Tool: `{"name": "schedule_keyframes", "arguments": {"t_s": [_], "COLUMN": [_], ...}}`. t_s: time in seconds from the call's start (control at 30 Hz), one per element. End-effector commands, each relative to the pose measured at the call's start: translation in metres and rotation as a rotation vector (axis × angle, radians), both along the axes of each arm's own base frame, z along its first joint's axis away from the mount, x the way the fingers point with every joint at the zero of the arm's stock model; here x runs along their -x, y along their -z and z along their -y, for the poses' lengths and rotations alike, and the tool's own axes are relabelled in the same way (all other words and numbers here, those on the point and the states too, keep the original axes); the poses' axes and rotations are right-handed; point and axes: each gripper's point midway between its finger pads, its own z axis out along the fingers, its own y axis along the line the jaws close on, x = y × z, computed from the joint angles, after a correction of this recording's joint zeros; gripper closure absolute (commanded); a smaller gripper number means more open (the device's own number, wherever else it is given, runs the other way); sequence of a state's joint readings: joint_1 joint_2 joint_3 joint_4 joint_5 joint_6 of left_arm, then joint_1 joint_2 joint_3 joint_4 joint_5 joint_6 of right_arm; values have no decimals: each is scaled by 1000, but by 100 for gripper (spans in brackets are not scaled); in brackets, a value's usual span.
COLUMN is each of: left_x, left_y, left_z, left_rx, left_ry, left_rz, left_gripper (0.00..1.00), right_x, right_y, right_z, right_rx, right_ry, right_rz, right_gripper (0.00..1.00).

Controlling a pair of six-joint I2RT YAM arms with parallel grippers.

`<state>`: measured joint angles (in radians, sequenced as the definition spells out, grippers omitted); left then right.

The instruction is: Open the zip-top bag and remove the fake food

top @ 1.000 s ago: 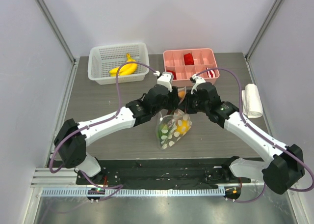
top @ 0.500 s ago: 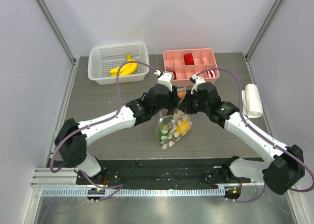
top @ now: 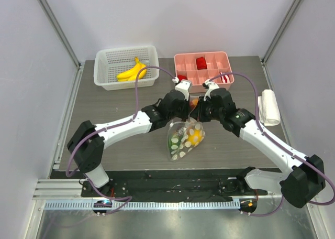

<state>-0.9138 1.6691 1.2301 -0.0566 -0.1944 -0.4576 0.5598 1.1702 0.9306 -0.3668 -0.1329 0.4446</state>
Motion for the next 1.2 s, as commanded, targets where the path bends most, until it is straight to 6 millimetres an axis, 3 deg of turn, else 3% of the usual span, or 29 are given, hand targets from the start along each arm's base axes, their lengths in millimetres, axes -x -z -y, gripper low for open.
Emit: {"name": "schedule_keyframes", "arguments": {"t_s": [0.0,0.07,0.1,0.27,0.3,0.37,0.4,0.6,0.67,0.77,0.87,0.9,0.97,1.0,1.07,1.1,1.17], "left_x": [-6,0,5,35,39,49,52,74,71,60,50,50,52,53,53,52,40], "left_y": [-53,-73,-94,-141,-132,-152,-142,-163,-171,-205,-246,-272,-284,-307,-312,-329,-323], "left_z": [6,5,1,-6,-11,-16,-20,-21,-24,-37,-53,-56,-55,-58,-62,-71,-87], "left_rx": [64,88,119,176,150,223,221,318,346,425,471,504,480,500,461,465,400], "left_ry": [17,42,41,90,108,127,132,226,190,70,-30,-31,16,15,18,-9,-86], "left_rz": [97,127,156,314,346,405,402,460,459,492,548,578,578,596,587,608,576], "left_gripper": [100,100,100,100,100,100,100,100,100,100,100,100,100,100,100,100,100], "right_x": [1,0,0,-2,-3,-3,-3,-3,-2,-1,-5,-7,-11,-12,-16,-17,-18], "right_y": [-20,-18,-18,-23,-22,-24,-25,-32,-37,-45,-47,-47,-48,-49,-49,-50,-52], "right_z": [0,8,11,17,18,18,18,7,1,-5,-6,-5,-5,-6,-7,-7,-6], "right_rx": [-24,-5,-1,-31,-32,-44,-51,-95,-117,-137,-116,-106,-92,-90,-80,-76,-70], "right_ry": [-4,37,51,114,119,124,124,96,69,44,33,34,35,31,27,30,26], "right_rz": [62,48,44,23,18,11,10,-21,-26,-19,-13,-11,-5,-1,1,6,12], "right_gripper": [99,99,99,99,99,99,99,99,99,99,99,99,99,99,99,99,99]}}
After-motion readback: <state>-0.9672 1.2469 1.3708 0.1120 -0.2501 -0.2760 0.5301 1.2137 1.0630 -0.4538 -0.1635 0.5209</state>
